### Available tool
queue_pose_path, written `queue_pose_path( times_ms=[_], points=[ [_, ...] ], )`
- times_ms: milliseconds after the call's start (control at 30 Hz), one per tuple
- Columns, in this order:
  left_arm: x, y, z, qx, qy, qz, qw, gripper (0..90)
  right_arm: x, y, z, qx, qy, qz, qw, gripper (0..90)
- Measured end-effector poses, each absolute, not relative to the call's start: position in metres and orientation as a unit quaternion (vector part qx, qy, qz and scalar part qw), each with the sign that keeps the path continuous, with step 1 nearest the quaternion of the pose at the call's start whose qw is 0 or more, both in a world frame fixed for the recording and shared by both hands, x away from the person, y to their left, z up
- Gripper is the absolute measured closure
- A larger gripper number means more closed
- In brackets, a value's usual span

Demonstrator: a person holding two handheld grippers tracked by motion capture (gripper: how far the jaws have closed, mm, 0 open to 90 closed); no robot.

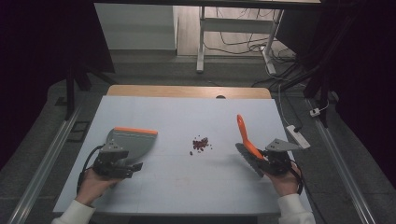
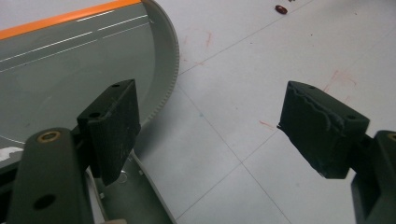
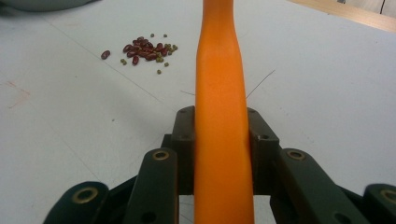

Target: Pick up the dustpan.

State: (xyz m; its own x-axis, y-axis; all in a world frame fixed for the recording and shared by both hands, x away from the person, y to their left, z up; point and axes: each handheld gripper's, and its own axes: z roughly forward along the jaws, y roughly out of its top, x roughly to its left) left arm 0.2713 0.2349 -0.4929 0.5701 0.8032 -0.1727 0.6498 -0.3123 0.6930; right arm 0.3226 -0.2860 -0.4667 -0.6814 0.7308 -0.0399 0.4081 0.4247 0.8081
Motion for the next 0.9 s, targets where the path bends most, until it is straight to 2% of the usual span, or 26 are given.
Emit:
queue_pose_path(
  times_ms=[633, 900],
  points=[
    [0.274, 0.226, -0.479, 0.812, 0.452, 0.097, 0.357, 19.8, 0.322, -0.287, -0.466, 0.348, 0.818, 0.413, 0.198, 70.1],
    [0.281, 0.214, -0.460, 0.808, 0.483, 0.082, 0.328, 18.1, 0.321, -0.288, -0.465, 0.344, 0.818, 0.417, 0.197, 70.1]
  ],
)
